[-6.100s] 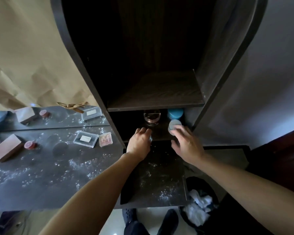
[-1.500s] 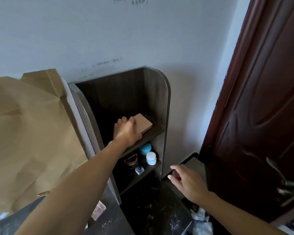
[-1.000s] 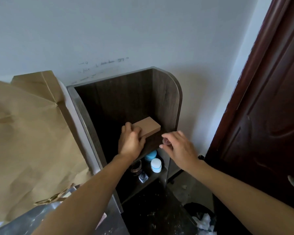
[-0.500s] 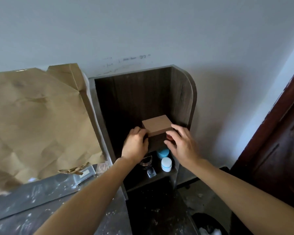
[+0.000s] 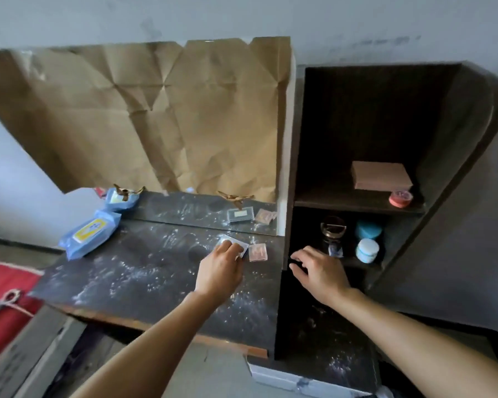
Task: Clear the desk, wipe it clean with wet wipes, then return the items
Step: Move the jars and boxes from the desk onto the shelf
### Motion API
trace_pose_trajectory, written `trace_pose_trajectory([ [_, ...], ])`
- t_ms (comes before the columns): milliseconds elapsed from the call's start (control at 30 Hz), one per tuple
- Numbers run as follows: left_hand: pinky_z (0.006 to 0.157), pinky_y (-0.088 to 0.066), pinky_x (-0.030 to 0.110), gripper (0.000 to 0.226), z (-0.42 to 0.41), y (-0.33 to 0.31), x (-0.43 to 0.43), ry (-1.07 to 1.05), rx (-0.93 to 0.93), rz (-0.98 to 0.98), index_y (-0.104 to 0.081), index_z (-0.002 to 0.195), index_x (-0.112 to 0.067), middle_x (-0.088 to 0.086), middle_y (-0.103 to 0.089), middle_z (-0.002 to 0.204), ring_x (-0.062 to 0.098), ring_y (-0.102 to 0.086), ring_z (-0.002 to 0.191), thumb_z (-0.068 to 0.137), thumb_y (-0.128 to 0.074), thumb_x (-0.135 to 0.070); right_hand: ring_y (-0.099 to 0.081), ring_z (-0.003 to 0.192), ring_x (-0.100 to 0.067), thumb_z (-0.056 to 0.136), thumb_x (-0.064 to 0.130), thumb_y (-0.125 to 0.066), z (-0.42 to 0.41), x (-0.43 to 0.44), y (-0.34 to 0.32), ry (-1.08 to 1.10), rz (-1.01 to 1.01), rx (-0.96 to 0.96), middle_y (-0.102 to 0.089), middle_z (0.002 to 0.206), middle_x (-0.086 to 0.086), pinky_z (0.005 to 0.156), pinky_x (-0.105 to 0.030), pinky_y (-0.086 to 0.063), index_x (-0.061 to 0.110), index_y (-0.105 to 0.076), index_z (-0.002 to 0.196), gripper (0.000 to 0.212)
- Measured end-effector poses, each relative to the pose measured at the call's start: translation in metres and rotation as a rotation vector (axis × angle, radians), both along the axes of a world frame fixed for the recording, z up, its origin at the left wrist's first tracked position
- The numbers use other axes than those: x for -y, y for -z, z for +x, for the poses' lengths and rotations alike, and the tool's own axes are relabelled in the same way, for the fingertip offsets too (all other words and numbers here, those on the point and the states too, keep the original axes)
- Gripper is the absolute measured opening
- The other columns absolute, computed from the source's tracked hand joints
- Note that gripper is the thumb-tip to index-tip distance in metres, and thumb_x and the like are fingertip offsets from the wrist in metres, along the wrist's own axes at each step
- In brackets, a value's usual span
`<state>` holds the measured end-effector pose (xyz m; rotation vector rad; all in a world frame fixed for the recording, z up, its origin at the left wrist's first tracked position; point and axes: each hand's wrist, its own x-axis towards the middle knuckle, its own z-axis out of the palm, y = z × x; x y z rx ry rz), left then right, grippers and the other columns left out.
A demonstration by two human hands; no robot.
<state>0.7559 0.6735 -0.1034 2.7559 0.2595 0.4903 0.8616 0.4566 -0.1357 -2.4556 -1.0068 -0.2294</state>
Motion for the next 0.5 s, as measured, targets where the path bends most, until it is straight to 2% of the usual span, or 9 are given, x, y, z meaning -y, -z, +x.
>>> trace_pose_trajectory([
  [200, 0.053, -0.042, 0.032, 0.002, -0.067, 0.022, -0.073, -0.156, -0.096, -0.013, -0.06, 0.082, -0.013, 0.003, -0.059, 0.083, 0.028, -0.059, 0.073, 0.082, -0.058, -0.014, -0.067, 0.082, -0.021, 0.086, 0.031, -0.063, -0.03, -0.082, 0.019, -0.107, -0.081, -0.063, -0.066, 0.096, 0.004, 0.061, -0.032, -0.049, 0.019, -0.066, 0.1, 0.018],
  [300, 0.059, -0.046, 0.035, 0.01, -0.089, 0.033, -0.11, -0.158, -0.152, -0.017, -0.061, 0.09, -0.013, 0.002, -0.059, 0.089, 0.026, -0.06, 0.08, 0.085, -0.054, -0.018, -0.065, 0.09, -0.02, 0.088, 0.03, -0.06, -0.037, -0.117, 0.031, -0.09, -0.13, -0.103, -0.067, 0.1, 0.004, 0.067, -0.032, -0.05, 0.019, -0.065, 0.104, 0.02],
  [500, 0.067, -0.047, 0.035, 0.02, -0.106, 0.053, -0.174, -0.079, -0.249, -0.021, -0.06, 0.102, -0.016, 0.003, -0.058, 0.098, 0.025, -0.058, 0.091, 0.087, -0.049, -0.021, -0.062, 0.093, -0.018, 0.088, 0.026, -0.057, -0.043, -0.17, 0.061, 0.038, -0.257, -0.221, -0.062, 0.106, 0.006, 0.07, -0.031, -0.049, 0.023, -0.061, 0.106, 0.019],
])
